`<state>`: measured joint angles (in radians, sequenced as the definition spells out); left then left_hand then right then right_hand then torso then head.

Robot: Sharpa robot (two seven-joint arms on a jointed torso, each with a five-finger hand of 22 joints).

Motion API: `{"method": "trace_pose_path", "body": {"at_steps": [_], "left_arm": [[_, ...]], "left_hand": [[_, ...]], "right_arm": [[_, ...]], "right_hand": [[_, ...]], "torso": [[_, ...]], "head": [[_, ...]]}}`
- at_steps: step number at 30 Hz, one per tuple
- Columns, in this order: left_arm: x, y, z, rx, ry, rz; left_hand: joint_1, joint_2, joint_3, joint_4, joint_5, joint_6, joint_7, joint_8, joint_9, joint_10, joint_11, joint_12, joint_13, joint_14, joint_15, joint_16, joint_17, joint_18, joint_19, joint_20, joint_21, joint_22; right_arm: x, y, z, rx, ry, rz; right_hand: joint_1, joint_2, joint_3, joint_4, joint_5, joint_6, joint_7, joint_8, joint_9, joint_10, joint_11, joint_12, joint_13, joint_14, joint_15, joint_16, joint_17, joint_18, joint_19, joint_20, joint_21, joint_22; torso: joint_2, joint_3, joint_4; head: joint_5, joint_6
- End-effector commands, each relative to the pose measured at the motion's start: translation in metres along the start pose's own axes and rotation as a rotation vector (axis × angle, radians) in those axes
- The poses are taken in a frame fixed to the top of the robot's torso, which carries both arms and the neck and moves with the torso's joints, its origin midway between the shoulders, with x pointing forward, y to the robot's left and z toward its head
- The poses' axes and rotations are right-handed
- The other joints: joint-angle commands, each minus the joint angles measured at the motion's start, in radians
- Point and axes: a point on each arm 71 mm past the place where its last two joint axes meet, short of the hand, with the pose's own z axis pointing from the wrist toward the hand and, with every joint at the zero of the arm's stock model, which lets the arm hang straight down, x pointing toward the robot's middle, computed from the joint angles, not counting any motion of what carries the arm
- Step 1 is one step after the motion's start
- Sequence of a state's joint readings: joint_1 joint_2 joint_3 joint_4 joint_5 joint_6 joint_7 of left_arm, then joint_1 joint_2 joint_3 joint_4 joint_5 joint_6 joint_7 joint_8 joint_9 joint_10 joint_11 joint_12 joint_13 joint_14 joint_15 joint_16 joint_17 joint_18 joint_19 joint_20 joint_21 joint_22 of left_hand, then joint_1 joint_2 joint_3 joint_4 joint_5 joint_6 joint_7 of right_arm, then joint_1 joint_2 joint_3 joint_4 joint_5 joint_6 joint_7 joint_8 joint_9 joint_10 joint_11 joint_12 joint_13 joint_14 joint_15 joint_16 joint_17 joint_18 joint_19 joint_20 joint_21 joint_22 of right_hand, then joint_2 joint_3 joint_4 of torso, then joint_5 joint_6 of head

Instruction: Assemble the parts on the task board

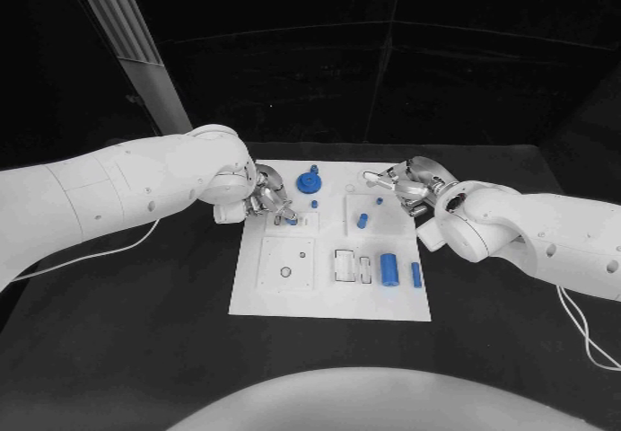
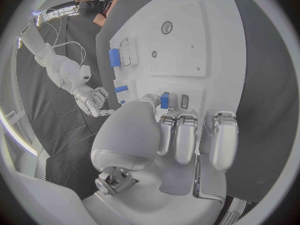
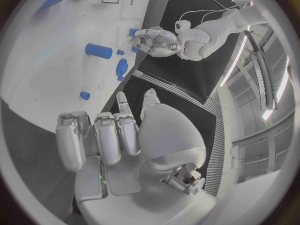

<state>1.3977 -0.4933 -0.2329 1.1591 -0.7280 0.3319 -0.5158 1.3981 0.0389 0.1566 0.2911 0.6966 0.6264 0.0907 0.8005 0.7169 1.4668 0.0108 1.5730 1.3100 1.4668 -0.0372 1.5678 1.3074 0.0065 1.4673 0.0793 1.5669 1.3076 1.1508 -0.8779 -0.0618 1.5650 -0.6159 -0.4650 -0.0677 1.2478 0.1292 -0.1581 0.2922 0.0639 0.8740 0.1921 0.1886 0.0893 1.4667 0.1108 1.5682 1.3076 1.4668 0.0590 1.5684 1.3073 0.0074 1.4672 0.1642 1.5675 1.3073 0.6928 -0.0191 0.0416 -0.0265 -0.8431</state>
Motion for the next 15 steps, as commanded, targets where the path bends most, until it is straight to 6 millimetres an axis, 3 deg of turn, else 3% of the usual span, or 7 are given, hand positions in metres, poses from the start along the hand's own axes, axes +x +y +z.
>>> {"method": "trace_pose_path", "body": {"at_steps": [1,15], "left_arm": [[0.0003,0.0027,0.0006,-0.023,0.008,0.008],[0.0,0.0019,0.0018,-0.02,0.006,0.007]], "left_hand": [[0.008,0.001,0.029,-0.025,-0.003,0.012,-0.016,0.003,0.054,0.104,0.003,-0.002,0.261,0.104,-0.005,0.003,0.263,-0.006,0.104,-0.005,0.004,0.263],[0.008,0.0,0.03,-0.025,-0.005,0.012,-0.016,0.003,0.055,0.104,0.003,-0.002,0.261,0.104,-0.005,0.003,0.263,-0.006,0.104,-0.005,0.004,0.263]], "right_arm": [[0.0014,0.0012,-0.0001,-0.001,0.013,0.009],[0.0016,0.0013,-0.0001,0.001,0.014,0.012]], "right_hand": [[0.005,0.007,-0.007,0.0,0.004,-0.006,-0.002,0.005,0.002,0.104,0.007,0.003,0.263,0.104,0.001,0.002,0.263,-0.007,0.104,0.006,0.003,0.263],[0.005,0.007,-0.007,0.0,0.004,-0.006,-0.002,0.005,0.002,0.104,0.007,0.003,0.263,0.104,0.001,0.002,0.263,-0.007,0.104,0.006,0.003,0.263]], "torso": [[0.0,-0.0003,-0.0004],[0.001,0.0001,-0.0001]], "head": [[-0.001,0.0],[-0.003,-0.001]]}}
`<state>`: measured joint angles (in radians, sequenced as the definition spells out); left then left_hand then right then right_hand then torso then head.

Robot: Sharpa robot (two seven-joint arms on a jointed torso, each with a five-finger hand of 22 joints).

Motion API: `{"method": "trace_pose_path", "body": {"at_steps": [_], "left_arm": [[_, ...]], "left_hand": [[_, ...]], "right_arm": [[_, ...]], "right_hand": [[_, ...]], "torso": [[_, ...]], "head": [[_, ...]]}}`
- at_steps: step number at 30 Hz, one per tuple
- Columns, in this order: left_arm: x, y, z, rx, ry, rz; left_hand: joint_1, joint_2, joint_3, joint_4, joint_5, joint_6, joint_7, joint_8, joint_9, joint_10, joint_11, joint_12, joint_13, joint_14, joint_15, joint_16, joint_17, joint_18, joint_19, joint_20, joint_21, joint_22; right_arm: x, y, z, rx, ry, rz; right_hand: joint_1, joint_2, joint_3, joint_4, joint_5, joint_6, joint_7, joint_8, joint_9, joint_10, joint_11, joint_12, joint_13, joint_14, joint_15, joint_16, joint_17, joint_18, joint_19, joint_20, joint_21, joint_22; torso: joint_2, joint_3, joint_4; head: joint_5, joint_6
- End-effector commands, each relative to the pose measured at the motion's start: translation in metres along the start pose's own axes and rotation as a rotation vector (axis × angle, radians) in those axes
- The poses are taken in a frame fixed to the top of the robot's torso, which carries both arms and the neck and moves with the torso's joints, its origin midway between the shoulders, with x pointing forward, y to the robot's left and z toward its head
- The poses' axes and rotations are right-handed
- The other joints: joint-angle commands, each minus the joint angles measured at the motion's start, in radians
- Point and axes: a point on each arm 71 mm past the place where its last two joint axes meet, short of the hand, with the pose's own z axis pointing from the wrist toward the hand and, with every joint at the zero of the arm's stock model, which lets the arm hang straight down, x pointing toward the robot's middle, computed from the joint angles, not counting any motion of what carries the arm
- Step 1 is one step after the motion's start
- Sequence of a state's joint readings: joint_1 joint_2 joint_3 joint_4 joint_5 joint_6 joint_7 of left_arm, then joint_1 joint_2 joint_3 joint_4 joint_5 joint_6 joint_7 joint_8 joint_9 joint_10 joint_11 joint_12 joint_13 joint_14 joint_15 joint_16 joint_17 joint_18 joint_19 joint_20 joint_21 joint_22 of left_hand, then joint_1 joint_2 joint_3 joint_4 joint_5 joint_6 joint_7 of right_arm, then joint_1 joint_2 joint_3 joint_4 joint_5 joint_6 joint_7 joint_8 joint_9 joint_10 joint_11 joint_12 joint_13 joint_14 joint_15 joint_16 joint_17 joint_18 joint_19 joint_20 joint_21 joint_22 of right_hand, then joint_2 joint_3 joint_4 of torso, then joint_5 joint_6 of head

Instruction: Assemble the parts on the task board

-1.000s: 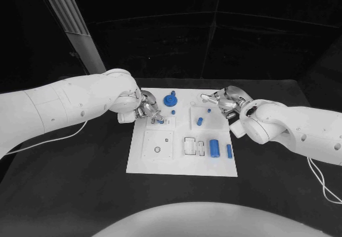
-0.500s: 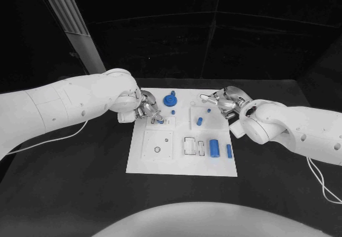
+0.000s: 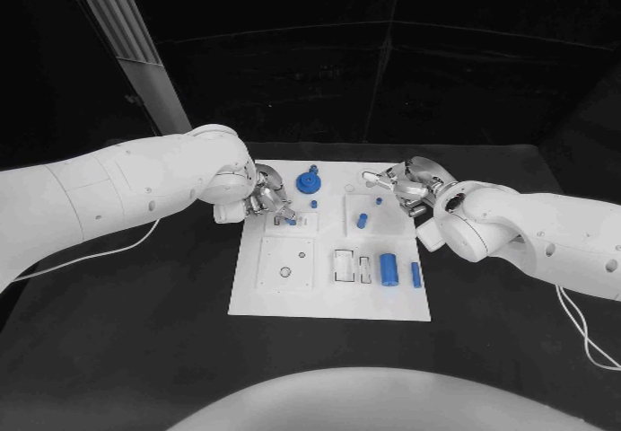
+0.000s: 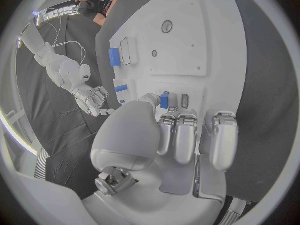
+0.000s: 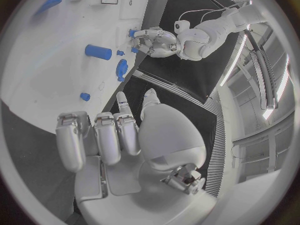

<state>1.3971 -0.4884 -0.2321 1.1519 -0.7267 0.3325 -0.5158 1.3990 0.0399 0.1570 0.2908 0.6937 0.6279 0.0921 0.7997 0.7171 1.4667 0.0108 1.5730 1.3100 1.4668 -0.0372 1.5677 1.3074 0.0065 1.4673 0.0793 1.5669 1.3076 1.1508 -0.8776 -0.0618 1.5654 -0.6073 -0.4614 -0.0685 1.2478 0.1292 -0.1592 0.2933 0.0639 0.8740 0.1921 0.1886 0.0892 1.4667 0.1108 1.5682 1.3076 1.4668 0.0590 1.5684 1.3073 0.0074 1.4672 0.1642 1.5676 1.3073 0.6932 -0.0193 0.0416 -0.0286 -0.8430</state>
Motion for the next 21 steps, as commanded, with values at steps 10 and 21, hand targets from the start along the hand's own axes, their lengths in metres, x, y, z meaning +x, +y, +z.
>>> {"method": "trace_pose_path", "body": {"at_steps": [10,21], "left_arm": [[0.0018,0.0037,0.0022,-0.026,0.015,0.011],[0.0021,0.0032,0.0035,-0.032,0.024,0.016]], "left_hand": [[0.007,-0.001,0.03,-0.025,-0.003,0.01,-0.017,0.004,0.055,0.104,0.003,-0.002,0.261,0.104,-0.005,0.003,0.263,-0.006,0.104,-0.005,0.004,0.263],[0.007,-0.002,0.031,-0.025,-0.005,0.009,-0.017,0.004,0.056,0.104,0.003,-0.002,0.261,0.104,-0.005,0.003,0.263,-0.006,0.104,-0.005,0.004,0.263]], "right_arm": [[0.0028,0.0026,-0.0007,-0.007,0.016,0.006],[0.0037,0.0032,-0.0009,-0.009,0.02,0.007]], "right_hand": [[0.005,0.007,-0.006,-0.002,0.004,-0.006,-0.002,0.005,0.002,0.104,0.007,0.003,0.263,0.104,0.001,0.002,0.263,-0.007,0.104,0.006,0.003,0.263],[0.005,0.007,-0.006,-0.002,0.004,-0.006,-0.002,0.005,0.002,0.104,0.007,0.003,0.263,0.104,0.001,0.002,0.263,-0.007,0.104,0.006,0.003,0.263]], "torso": [[0.0,0.0004,0.0008],[0.0,0.0002,-0.0006]], "head": [[-0.002,-0.001],[0.0,-0.001]]}}
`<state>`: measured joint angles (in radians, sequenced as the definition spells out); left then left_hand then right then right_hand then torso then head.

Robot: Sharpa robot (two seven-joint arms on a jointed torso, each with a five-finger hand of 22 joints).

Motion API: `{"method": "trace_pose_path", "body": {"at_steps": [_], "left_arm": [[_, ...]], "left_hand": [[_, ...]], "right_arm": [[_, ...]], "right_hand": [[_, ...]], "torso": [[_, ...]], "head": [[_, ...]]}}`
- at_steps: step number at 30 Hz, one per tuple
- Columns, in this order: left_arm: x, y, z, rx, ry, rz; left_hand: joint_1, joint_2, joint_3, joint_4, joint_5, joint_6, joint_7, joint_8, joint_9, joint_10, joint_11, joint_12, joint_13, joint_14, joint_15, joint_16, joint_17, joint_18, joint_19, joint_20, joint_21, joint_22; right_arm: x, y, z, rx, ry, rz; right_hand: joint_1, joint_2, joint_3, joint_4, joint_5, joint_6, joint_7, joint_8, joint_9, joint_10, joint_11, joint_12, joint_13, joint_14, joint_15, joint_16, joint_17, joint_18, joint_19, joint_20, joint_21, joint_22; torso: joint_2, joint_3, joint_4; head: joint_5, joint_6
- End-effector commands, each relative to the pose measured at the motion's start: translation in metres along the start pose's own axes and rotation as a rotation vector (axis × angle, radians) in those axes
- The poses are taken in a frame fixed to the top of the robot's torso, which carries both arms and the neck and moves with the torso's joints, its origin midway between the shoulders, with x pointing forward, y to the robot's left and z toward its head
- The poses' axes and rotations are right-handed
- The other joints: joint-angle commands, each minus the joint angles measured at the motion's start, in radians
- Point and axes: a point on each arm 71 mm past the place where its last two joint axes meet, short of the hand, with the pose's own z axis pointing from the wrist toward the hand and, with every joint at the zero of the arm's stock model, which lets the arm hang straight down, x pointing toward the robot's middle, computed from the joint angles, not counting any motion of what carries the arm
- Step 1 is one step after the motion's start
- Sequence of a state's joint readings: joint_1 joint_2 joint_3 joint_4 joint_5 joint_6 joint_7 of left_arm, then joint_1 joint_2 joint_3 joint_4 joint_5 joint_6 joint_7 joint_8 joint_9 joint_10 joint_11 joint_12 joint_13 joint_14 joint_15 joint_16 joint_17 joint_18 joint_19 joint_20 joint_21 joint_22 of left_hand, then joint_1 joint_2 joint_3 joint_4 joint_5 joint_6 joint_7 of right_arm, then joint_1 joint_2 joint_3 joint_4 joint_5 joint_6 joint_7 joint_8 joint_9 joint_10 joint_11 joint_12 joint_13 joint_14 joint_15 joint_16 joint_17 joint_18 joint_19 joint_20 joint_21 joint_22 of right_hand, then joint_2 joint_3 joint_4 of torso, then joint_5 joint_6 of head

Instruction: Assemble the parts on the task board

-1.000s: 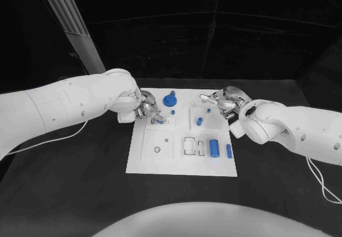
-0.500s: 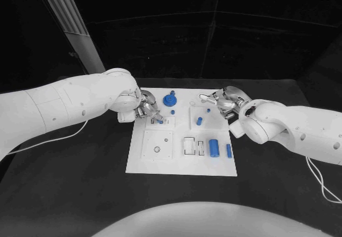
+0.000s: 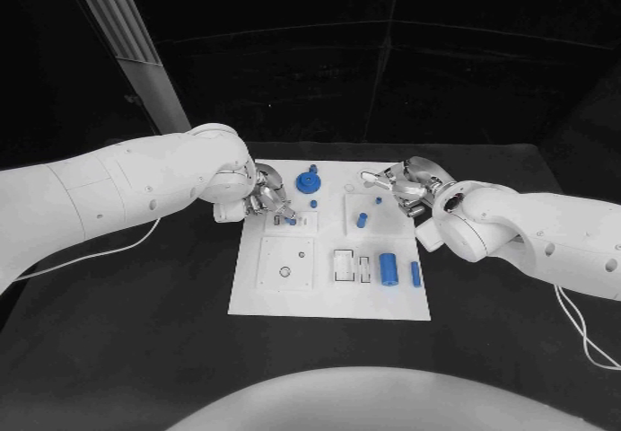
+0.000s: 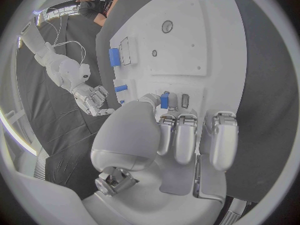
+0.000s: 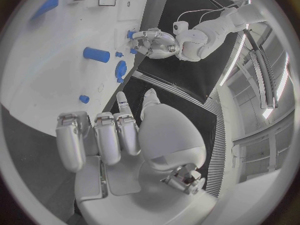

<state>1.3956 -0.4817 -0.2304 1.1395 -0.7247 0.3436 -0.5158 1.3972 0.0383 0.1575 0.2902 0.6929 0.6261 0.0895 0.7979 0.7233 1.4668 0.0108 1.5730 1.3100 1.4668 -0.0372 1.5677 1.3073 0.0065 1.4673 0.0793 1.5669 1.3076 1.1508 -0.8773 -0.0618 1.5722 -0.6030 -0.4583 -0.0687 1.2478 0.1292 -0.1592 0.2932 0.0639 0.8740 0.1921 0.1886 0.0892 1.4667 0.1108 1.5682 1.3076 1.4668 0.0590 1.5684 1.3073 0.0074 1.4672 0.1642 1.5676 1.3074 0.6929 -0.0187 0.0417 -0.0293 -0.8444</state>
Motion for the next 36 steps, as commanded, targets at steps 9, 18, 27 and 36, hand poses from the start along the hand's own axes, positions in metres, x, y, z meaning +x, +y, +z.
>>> {"method": "trace_pose_path", "body": {"at_steps": [9,18,27,36], "left_arm": [[0.0041,0.0019,0.0032,-0.032,0.021,0.019],[0.0047,0.0022,0.0033,-0.038,0.024,0.02],[0.0058,0.002,0.0035,-0.043,0.032,0.026],[0.0061,0.0024,0.0042,-0.05,0.035,0.027]], "left_hand": [[0.001,-0.003,0.039,-0.016,-0.061,0.009,-0.015,0.002,0.059,0.104,0.004,-0.002,0.261,0.104,-0.004,0.003,0.263,-0.007,0.104,-0.003,0.004,0.263],[-0.017,-0.006,0.034,-0.006,-0.185,0.016,-0.017,-0.009,0.065,0.104,0.002,-0.002,0.261,0.104,-0.004,0.003,0.263,-0.007,0.104,-0.003,0.004,0.263],[-0.02,-0.009,0.029,-0.007,-0.221,0.02,-0.018,-0.016,0.066,0.104,0.002,-0.002,0.261,0.104,-0.005,0.003,0.263,-0.007,0.104,-0.003,0.004,0.263],[-0.033,-0.016,0.009,-0.005,-0.292,0.028,-0.016,-0.03,0.064,0.104,0.003,-0.002,0.261,0.104,-0.004,0.003,0.263,-0.007,0.104,-0.002,0.004,0.263]], "right_arm": [[0.0014,0.0018,-0.0003,-0.007,0.011,0.003],[0.0012,0.0016,-0.0004,-0.006,0.01,0.003],[0.0016,0.001,-0.0002,0.003,0.014,0.018],[0.0017,0.0009,-0.0001,0.006,0.015,0.021]], "right_hand": [[0.003,0.009,-0.009,-0.001,0.003,-0.008,-0.002,0.006,0.002,0.104,0.007,0.003,0.263,0.104,0.001,0.002,0.263,-0.007,0.104,0.006,0.003,0.263],[0.003,0.009,-0.01,-0.001,0.003,-0.008,-0.002,0.007,0.002,0.104,0.007,0.003,0.263,0.104,0.001,0.002,0.263,-0.007,0.104,0.006,0.003,0.263],[0.002,0.009,-0.011,-0.001,0.003,-0.008,-0.002,0.007,0.002,0.104,0.007,0.003,0.263,0.104,0.001,0.002,0.263,-0.007,0.104,0.006,0.003,0.263],[0.002,0.01,-0.012,-0.002,0.003,-0.008,-0.002,0.007,0.002,0.104,0.007,0.003,0.263,0.104,0.001,0.002,0.263,-0.007,0.104,0.006,0.003,0.263]], "torso": [[0.001,0.0,0.0003],[0.0,0.0002,0.0003],[0.0,0.0003,0.0001],[0.0,0.0,-0.0002]], "head": [[-0.001,-0.001],[-0.002,-0.002],[-0.003,-0.002],[-0.004,-0.001]]}}
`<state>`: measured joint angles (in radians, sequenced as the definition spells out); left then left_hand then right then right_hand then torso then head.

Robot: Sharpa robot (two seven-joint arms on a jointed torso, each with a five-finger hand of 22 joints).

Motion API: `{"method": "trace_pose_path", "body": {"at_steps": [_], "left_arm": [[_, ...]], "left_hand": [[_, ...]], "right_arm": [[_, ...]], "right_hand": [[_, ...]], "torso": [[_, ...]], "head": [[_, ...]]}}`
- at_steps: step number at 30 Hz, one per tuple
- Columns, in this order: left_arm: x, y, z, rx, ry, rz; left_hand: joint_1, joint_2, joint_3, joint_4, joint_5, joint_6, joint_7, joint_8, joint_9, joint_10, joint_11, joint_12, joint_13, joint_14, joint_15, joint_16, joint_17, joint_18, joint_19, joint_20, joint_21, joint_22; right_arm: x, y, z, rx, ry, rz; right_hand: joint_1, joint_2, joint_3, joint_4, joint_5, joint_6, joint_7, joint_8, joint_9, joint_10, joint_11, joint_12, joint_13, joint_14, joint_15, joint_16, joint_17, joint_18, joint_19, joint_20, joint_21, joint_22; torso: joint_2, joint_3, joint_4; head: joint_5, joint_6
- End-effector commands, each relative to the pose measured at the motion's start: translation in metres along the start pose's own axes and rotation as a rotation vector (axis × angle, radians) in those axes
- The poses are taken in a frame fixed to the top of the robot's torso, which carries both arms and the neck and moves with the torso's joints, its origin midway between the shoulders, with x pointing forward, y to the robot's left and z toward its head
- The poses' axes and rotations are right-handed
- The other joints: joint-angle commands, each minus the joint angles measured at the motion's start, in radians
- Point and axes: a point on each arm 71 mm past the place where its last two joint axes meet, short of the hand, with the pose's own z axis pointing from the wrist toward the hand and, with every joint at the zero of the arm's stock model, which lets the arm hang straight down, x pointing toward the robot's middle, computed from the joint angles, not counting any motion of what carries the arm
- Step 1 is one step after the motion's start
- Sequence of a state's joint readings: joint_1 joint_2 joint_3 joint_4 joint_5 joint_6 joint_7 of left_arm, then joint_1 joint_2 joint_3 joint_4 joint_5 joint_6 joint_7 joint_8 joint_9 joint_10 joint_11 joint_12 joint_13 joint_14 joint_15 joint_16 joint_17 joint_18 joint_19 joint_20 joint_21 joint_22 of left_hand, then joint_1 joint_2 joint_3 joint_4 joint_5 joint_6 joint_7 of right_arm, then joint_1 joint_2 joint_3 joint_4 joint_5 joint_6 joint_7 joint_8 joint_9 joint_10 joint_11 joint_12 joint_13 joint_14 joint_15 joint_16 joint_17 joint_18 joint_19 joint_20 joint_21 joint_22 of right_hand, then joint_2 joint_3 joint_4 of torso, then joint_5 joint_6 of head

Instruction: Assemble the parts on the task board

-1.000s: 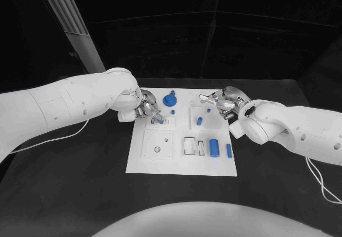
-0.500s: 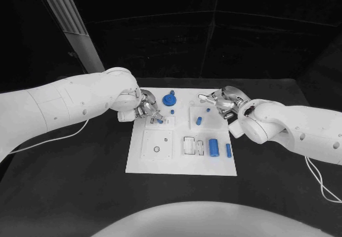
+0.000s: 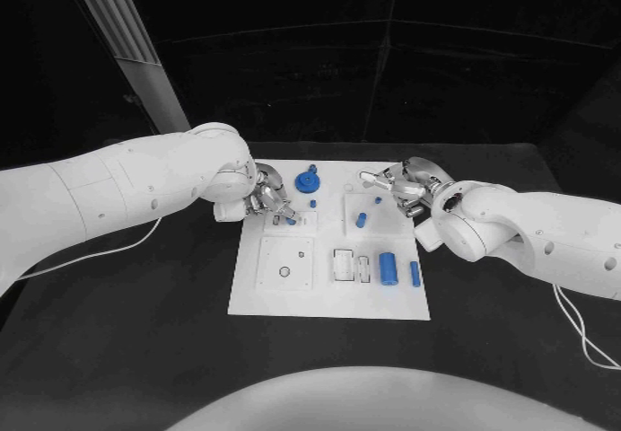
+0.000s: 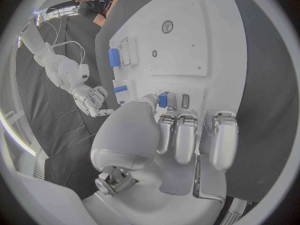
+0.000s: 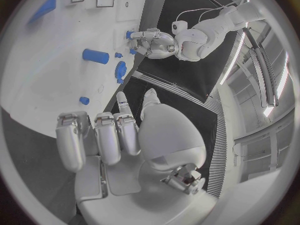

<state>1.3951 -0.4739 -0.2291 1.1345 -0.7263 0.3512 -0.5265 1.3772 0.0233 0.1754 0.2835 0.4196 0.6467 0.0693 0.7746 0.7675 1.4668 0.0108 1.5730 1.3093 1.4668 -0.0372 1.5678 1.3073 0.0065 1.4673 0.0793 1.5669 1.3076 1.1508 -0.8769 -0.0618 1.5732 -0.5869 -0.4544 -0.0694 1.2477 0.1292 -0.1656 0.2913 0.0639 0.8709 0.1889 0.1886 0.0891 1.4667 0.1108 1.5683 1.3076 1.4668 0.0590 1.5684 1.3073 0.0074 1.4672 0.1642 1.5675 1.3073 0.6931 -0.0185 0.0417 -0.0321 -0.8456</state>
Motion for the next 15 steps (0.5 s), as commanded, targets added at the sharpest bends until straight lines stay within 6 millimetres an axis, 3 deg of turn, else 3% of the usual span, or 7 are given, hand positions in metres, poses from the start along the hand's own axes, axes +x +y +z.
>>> {"method": "trace_pose_path", "body": {"at_steps": [1,4,9,15], "left_arm": [[0.0056,0.0046,0.0034,-0.043,0.029,0.019],[0.0058,0.0046,0.0037,-0.044,0.025,0.017],[0.0059,0.0047,0.0041,-0.048,0.019,0.013],[0.0048,0.0046,0.004,-0.043,-0.008,-0.003]], "left_hand": [[-0.018,-0.002,-0.013,0.003,-0.031,0.008,0.005,-0.008,0.02,0.104,0.004,-0.002,0.261,0.104,-0.003,0.003,0.263,-0.007,0.104,-0.002,0.004,0.263],[-0.042,-0.004,-0.036,0.004,-0.096,0.012,0.009,-0.014,0.02,0.104,0.007,-0.002,0.261,0.104,-0.001,0.003,0.263,-0.007,0.104,0.0,0.004,0.263],[-0.112,-0.012,-0.098,0.006,-0.242,0.016,0.018,-0.021,0.022,0.104,0.015,-0.002,0.261,0.104,0.007,0.003,0.263,-0.007,0.104,0.005,0.004,0.263],[-0.216,-0.012,-0.189,0.008,-0.336,0.012,0.023,-0.026,0.029,0.104,0.019,-0.002,0.261,0.104,0.018,0.003,0.263,-0.007,0.104,0.015,0.004,0.263]], "right_arm": [[0.0009,0.0011,0.0,-0.001,0.009,0.007],[0.0009,0.0011,0.0,-0.002,0.009,0.007],[0.001,0.0012,0.0001,-0.002,0.01,0.007],[0.0009,0.001,0.0001,-0.001,0.01,0.007]], "right_hand": [[0.002,0.01,-0.005,0.0,0.003,-0.005,0.001,0.007,0.002,0.104,0.007,0.003,0.263,0.104,0.001,0.002,0.263,-0.007,0.104,0.006,0.003,0.263],[0.002,0.01,-0.005,0.0,0.003,-0.005,0.001,0.007,0.002,0.104,0.007,0.003,0.263,0.104,0.001,0.002,0.263,-0.007,0.104,0.006,0.003,0.263],[0.002,0.011,-0.006,0.0,0.003,-0.006,0.001,0.008,0.002,0.104,0.007,0.003,0.263,0.104,0.001,0.002,0.263,-0.007,0.104,0.006,0.003,0.263],[0.002,0.011,-0.006,0.0,0.003,-0.006,0.001,0.008,0.002,0.104,0.007,0.003,0.263,0.104,0.001,0.002,0.263,-0.007,0.104,0.006,0.003,0.263]], "torso": [[0.0,0.0,-0.0005],[0.0,0.0002,-0.0003],[-0.001,0.0,0.0],[0.0,-0.0005,0.0006]], "head": [[-0.001,0.0],[-0.001,0.001],[-0.003,0.002],[-0.004,0.006]]}}
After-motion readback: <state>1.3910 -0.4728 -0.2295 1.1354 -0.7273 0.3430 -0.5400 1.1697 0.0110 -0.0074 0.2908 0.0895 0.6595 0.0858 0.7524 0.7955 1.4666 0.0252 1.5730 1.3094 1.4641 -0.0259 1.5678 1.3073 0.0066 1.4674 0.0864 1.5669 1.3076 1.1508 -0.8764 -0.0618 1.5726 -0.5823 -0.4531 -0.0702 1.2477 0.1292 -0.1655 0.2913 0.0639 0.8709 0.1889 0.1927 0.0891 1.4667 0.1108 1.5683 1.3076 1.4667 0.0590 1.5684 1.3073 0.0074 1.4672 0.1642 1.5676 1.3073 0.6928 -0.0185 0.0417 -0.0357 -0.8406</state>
